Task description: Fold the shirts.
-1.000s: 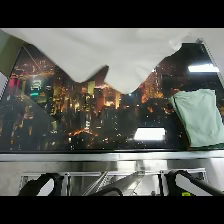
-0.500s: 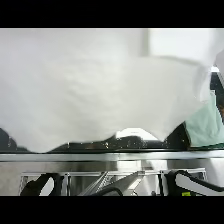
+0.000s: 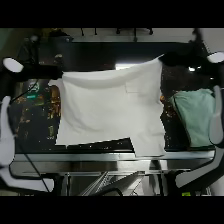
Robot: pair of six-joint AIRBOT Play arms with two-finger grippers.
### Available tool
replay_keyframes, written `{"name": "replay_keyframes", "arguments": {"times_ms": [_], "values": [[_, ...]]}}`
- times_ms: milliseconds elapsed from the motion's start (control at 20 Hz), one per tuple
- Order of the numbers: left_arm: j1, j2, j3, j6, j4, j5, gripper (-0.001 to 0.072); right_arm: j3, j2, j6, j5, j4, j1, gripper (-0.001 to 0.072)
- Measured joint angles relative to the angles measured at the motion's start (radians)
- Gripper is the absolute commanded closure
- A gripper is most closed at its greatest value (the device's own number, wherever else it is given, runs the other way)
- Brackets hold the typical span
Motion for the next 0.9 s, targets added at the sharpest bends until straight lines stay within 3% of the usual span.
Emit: {"name": "replay_keyframes", "arguments": {"times_ms": [200, 350, 600, 900], "values": [[0.026, -0.304, 0.203, 0.018, -0.002, -0.058, 0.0695, -0.003, -0.198, -0.006, -0.154, -0.006, 0.023, 0.0696], [0.031, -0.411, 0.351, 0.006, 0.018, -0.086, 0.0695, 0.022, -0.264, -0.015, -0.207, -0.003, 0.024, 0.0696], [0.029, -0.425, 0.446, -0.042, 0.110, -0.146, 0.0695, 0.039, -0.254, 0.003, -0.201, -0.089, 0.007, 0.0696], [-0.006, -0.370, 0.347, -0.042, 0.203, -0.175, 0.0694, 0.026, -0.228, 0.089, -0.089, -0.277, -0.001, 0.0696]]}}
